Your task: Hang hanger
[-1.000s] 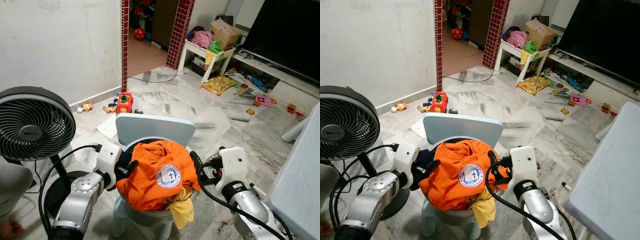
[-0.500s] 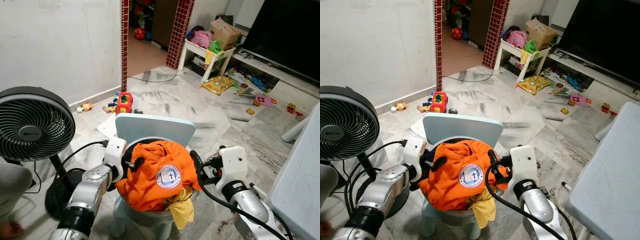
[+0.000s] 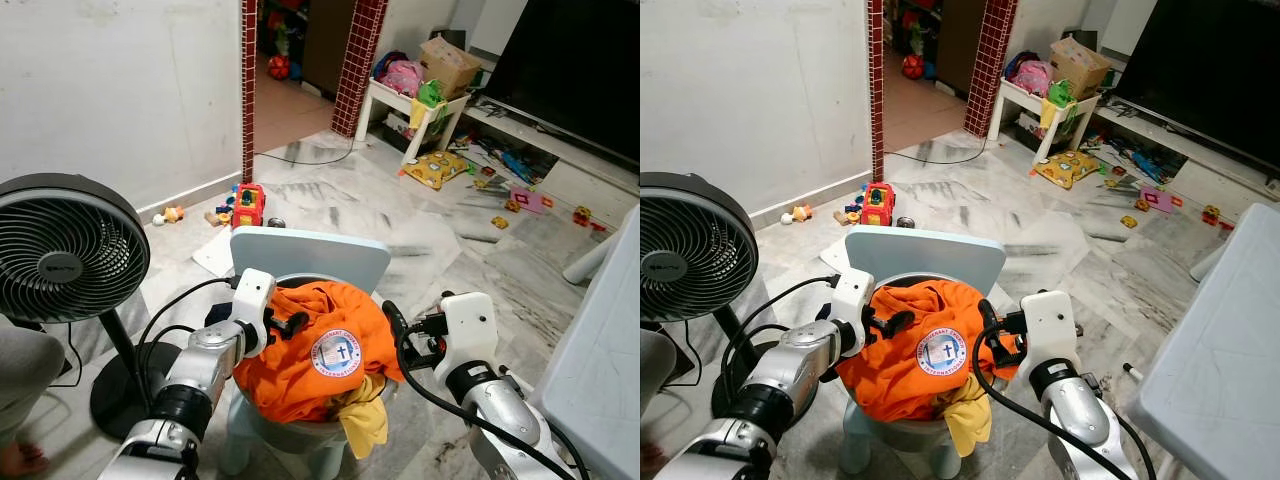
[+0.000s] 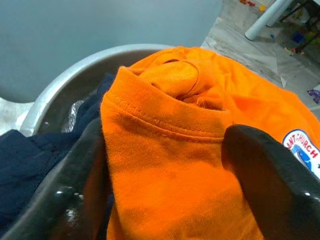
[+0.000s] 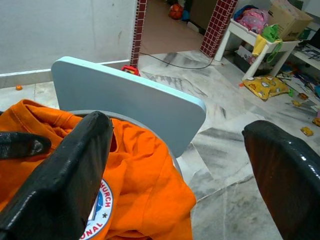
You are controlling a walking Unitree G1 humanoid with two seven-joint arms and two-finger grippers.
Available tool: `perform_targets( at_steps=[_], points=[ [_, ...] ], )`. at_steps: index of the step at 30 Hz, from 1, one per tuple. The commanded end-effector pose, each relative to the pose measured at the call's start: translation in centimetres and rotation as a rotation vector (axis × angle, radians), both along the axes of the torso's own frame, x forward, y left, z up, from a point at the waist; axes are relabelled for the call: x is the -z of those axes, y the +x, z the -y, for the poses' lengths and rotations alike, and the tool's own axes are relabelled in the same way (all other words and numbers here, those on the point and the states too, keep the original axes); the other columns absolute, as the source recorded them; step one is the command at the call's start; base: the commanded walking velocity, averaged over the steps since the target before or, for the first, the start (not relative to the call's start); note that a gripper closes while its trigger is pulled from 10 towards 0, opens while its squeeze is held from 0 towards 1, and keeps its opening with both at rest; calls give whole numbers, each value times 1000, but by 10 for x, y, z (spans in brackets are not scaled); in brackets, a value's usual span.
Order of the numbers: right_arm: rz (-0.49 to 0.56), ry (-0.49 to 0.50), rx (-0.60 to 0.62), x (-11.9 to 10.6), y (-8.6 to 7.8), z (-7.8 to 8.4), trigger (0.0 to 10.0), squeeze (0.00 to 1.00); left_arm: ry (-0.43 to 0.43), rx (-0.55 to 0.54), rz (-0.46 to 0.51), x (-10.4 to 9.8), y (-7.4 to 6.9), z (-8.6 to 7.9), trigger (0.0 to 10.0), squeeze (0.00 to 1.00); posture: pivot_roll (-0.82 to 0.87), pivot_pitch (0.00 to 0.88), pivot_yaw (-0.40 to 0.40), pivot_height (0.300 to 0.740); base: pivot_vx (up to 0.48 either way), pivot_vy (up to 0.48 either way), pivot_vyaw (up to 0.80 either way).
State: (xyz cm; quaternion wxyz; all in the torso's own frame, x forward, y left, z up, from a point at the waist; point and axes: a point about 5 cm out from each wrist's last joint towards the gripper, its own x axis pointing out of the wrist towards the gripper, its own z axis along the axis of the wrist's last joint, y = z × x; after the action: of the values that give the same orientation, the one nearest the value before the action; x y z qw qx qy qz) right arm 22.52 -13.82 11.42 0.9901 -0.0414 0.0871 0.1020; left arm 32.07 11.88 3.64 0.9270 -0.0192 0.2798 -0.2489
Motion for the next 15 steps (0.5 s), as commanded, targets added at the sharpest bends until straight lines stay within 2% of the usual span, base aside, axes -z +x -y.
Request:
perform_targets(
  at_steps=[1, 5, 15],
  points=[
    [7, -13, 18, -3, 0, 5, 10000, 0, -16, 20, 4, -4, 3, 6, 0, 0, -11, 0, -129, 740, 0, 0, 0],
    [7, -13, 19, -3, -1, 5, 10000, 0, -21, 31, -49, 0, 2, 6, 0, 0, -14, 0, -126, 740, 0, 0, 0],
    [0, -10, 13, -2, -2, 3, 10000, 0, -77, 2, -109, 6, 1, 8, 0, 0, -13, 0, -128, 740, 0, 0, 0]
  ],
)
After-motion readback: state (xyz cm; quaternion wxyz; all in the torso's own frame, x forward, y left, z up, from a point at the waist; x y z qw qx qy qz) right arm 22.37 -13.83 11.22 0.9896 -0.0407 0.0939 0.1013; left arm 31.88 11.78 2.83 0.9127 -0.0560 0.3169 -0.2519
